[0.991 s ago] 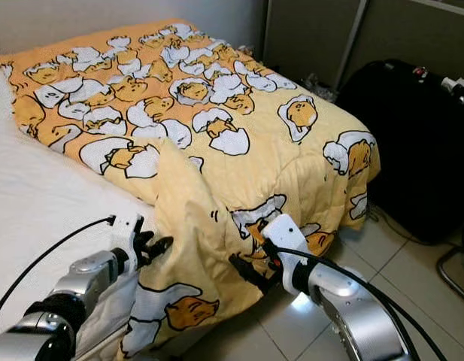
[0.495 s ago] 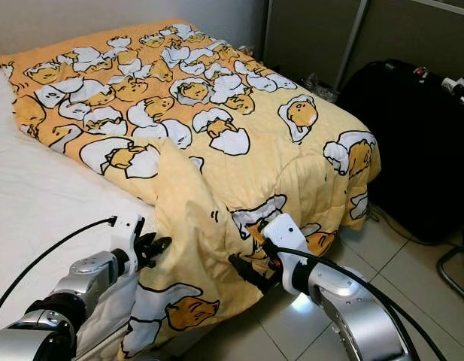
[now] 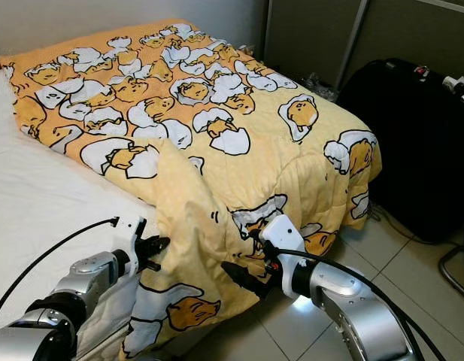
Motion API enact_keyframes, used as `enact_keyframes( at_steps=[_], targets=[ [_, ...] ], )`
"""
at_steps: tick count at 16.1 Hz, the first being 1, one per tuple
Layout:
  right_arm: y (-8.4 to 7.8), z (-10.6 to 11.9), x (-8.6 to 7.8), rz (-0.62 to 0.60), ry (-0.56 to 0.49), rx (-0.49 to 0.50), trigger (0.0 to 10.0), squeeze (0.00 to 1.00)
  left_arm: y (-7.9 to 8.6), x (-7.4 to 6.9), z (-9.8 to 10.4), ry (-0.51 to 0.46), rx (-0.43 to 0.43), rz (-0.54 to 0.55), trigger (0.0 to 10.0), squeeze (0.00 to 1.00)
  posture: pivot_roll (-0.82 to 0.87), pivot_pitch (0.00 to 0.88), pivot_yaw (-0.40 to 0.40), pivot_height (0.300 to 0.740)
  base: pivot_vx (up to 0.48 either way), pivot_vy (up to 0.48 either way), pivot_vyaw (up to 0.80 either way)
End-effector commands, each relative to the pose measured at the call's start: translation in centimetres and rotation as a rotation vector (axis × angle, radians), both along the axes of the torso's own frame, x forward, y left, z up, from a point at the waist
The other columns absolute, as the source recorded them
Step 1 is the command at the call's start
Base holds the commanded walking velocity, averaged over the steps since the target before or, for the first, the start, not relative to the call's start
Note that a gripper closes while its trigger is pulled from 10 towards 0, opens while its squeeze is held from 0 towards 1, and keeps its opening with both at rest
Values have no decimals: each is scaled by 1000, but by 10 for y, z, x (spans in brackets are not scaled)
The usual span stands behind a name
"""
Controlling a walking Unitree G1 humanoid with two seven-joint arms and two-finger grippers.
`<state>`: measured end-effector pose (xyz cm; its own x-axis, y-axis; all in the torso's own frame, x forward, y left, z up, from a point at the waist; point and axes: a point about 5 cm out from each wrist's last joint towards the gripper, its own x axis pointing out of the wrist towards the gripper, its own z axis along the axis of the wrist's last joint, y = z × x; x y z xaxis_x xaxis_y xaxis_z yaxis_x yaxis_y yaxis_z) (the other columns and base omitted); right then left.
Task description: Clean up the room
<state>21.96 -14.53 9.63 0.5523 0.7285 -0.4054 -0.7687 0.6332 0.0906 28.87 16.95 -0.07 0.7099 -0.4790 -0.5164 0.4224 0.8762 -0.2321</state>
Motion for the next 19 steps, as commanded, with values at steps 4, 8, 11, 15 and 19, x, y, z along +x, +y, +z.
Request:
enact_keyframes(
  at_steps=[4,8,11,15,19],
  targets=[
    [1,5,1,8,-14,11,10000,0,2,0,1,1,10,-29,0,0,-106,18,79,740,0,0,0],
    [1,4,1,7,-17,9,10000,0,5,-4,0,-4,11,-63,0,0,-99,18,77,740,0,0,0],
    [2,3,-2,20,-9,10,10000,0,12,-23,-8,-17,19,-122,0,0,-86,28,65,740,0,0,0],
    [4,2,-5,43,7,13,10000,0,24,-79,-26,23,53,-162,0,0,-66,53,47,740,0,0,0],
    [6,-1,-12,82,38,9,10000,0,30,-175,-36,163,99,-203,0,0,-48,85,23,740,0,0,0]
  ],
)
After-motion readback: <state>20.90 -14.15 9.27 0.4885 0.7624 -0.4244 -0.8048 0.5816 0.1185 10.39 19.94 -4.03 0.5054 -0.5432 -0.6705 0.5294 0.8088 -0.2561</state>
